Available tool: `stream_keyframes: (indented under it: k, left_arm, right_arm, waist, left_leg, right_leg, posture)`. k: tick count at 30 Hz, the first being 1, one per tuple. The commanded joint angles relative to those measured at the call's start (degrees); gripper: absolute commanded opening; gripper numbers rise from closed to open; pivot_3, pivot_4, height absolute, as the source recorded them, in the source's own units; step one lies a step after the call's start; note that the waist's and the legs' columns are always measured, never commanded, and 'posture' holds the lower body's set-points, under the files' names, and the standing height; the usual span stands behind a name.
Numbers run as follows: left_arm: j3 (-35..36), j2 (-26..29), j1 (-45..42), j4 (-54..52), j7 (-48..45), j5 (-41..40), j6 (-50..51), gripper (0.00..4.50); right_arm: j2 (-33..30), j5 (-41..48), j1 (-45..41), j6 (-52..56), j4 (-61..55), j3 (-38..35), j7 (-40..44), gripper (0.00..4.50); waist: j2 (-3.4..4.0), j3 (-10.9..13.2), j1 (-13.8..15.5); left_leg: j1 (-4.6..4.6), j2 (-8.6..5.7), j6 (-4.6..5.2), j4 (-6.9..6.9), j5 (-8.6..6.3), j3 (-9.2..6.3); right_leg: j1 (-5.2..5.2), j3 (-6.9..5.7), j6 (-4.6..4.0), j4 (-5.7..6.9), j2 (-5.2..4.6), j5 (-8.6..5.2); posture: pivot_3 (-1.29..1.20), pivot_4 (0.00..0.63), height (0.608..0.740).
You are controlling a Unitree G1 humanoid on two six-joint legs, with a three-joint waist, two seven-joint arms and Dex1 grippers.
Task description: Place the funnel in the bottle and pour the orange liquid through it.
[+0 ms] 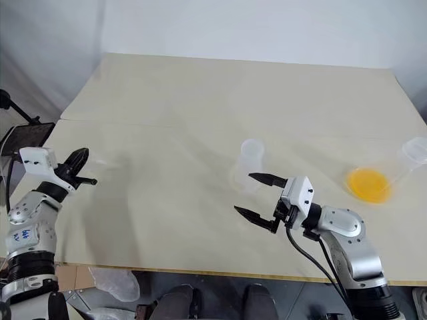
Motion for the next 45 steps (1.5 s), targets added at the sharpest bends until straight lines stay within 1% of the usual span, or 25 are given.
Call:
stream_keyframes:
  k: [1,5,8,11,15,16,17,20,26,27,28,31,34,37,39,42,45]
  left_arm:
    - [-1.8,1.1,1.9,0.3,-3.5,-0.7,3.5,0.02]
    - [-0.3,2.3,3.5,-1.1,-6.2,-3.1,5.1,0.02]
    - [0.7,2.8,6.0,-2.3,-6.5,-3.9,5.4,0.64]
    - [1.5,2.9,8.0,-3.4,-6.4,-4.6,6.0,1.56]
    - [0.6,3.0,11.0,-5.9,-8.0,-4.8,6.8,2.85]
    - [0.4,3.1,11.3,-6.1,-8.3,-4.8,7.1,3.24]
    - [0.2,3.2,11.3,-6.2,-8.3,-4.8,7.3,3.48]
    - [-0.3,2.9,10.7,-6.1,-8.2,-4.2,7.3,4.4]
    - [-0.7,2.2,11.1,-7.9,-7.4,-4.0,6.8,4.4]
    - [-0.5,1.8,11.7,-9.5,-7.2,-4.4,6.7,4.4]
    - [-0.3,1.5,12.5,-11.1,-7.1,-4.7,6.5,4.4]
    - [1.5,-1.5,20.9,-23.2,-6.9,-6.0,3.5,4.46]
    - [2.5,-3.4,25.3,-29.0,-5.6,-5.9,1.9,4.46]
    - [4.5,-8.2,32.1,-38.4,-1.9,-7.0,1.0,4.46]
    - [4.7,-10.8,35.4,-42.8,0.2,-6.9,0.7,4.46]
    - [5.3,-16.3,40.3,-48.5,5.3,-6.0,-0.6,4.46]
    - [6.1,-22.3,46.1,-51.3,11.7,-1.4,-2.1,4.46]
  right_arm:
    - [-0.7,0.5,0.6,-0.4,-2.7,-2.5,-0.7,4.5]
    - [-0.6,0.2,1.1,-0.6,-3.2,-2.9,-1.2,4.5]
    - [-0.3,0.0,2.0,-0.7,-3.9,-3.1,-1.7,4.5]
    - [-0.1,-0.2,3.0,-0.6,-4.9,-3.0,-2.2,4.5]
    - [0.6,-0.3,4.3,-0.6,-6.1,-2.4,-3.2,4.5]
    - [0.7,-0.4,4.6,-0.6,-6.3,-2.2,-3.5,4.5]
    - [0.9,-0.5,4.8,-0.6,-6.5,-2.1,-3.6,4.5]
    - [1.3,-0.6,5.3,-0.5,-7.0,-1.9,-4.1,4.5]
    - [1.4,-0.7,5.7,-0.6,-7.1,-2.3,-4.4,4.5]
    - [1.2,-0.5,5.7,-0.6,-7.0,-2.4,-4.3,4.5]
    - [1.0,-0.5,5.7,-0.6,-6.9,-2.4,-3.9,4.5]
    - [0.0,0.3,3.9,-0.4,-5.2,-2.3,-1.9,4.5]
    - [-0.1,0.6,3.2,-0.2,-4.5,-2.3,-0.9,4.5]
    - [0.1,0.8,1.7,0.1,-3.1,-1.8,0.5,4.5]
    - [0.2,1.0,1.0,0.1,-2.3,-1.3,1.4,4.5]
    - [0.6,1.2,-0.6,0.2,-0.8,-0.4,3.0,4.5]
    - [1.0,1.4,-3.5,0.1,2.0,0.6,4.9,4.5]
  waist:
    - [0.01,0.0,0.1]
    - [0.02,0.0,-0.1]
    - [0.03,0.0,-0.1]
    - [0.13,-0.1,-0.1]
    - [0.03,0.0,-0.3]
    - [0.03,0.0,-0.2]
    - [0.04,0.0,-0.2]
    - [0.04,0.0,-0.2]
    - [0.04,0.0,-0.2]
    - [0.04,0.0,-0.2]
    - [0.04,0.0,-0.2]
    - [0.04,0.0,-0.4]
    - [0.03,0.0,-1.1]
    - [0.04,0.0,-0.8]
    - [0.04,0.0,-0.6]
    - [0.04,0.0,-0.3]
    - [0.04,0.0,-0.3]
  left_leg:
    - [0.0,0.0,0.02,0.0,0.01,0.0]
    - [0.0,0.02,0.03,0.0,0.02,0.01]
    - [0.0,0.1,0.03,-0.02,0.01,0.0]
    - [0.0,0.11,0.03,-0.02,0.02,0.0]
    - [-0.06,0.18,0.03,-0.02,0.02,0.04]
    - [-0.06,0.24,0.03,-0.02,0.02,0.03]
    - [-0.05,0.23,0.03,-0.02,0.02,0.04]
    - [-0.05,0.22,0.03,-0.02,0.02,0.05]
    - [-0.05,0.21,0.03,-0.03,0.02,0.05]
    - [-0.05,0.21,0.03,-0.03,0.02,0.05]
    - [-0.05,0.21,0.03,-0.03,0.02,0.05]
    - [-0.06,0.21,0.03,-0.04,0.02,0.04]
    - [-0.09,0.25,0.08,-0.14,-0.02,0.08]
    - [-0.07,0.29,0.06,-0.11,0.0,0.08]
    - [-0.03,0.29,0.06,-0.1,-0.01,0.07]
    - [-0.03,0.29,0.08,-0.1,-0.02,0.07]
    - [-0.02,0.3,0.1,-0.1,-0.04,0.07]
  right_leg:
    - [0.0,0.0,0.0,0.02,-0.02,0.0]
    - [0.0,0.02,0.0,0.02,-0.04,0.0]
    - [0.0,0.02,0.0,0.01,-0.05,0.0]
    - [0.0,0.03,0.0,0.02,-0.07,0.0]
    - [-0.06,0.03,0.0,-0.02,0.04,0.0]
    - [-0.07,0.04,0.0,0.0,0.03,0.0]
    - [-0.07,0.05,0.0,0.0,0.01,0.0]
    - [-0.08,0.06,0.0,0.01,0.0,0.0]
    - [-0.08,0.06,0.0,0.0,-0.01,0.0]
    - [-0.08,0.06,0.0,0.0,-0.01,0.0]
    - [-0.08,0.06,0.0,0.0,-0.01,0.0]
    - [-0.08,0.06,0.0,-0.02,-0.01,0.0]
    - [-0.03,0.09,0.06,-0.33,-0.04,0.03]
    - [0.0,0.08,0.06,-0.41,0.0,0.03]
    - [0.1,0.09,0.06,-0.49,-0.02,0.03]
    - [0.12,0.09,0.06,-0.59,-0.02,0.03]
    - [0.16,0.09,0.06,-0.74,-0.01,0.03]
  posture:
    - [0.0,0.15,0.74]
    - [0.0,0.15,0.74]
    - [0.0,0.15,0.74]
    - [0.0,0.15,0.74]
    - [0.0,0.15,0.74]
    - [0.0,0.15,0.74]
    - [0.0,0.15,0.74]
    - [0.0,0.15,0.74]
    - [0.0,0.15,0.74]
    - [0.0,0.15,0.74]
    - [0.0,0.15,0.74]
    - [0.0,0.15,0.74]
    - [0.0,0.15,0.74]
    - [0.0,0.15,0.74]
    - [0.0,0.15,0.74]
    - [0.0,0.15,0.74]
    - [0.0,0.15,0.74]
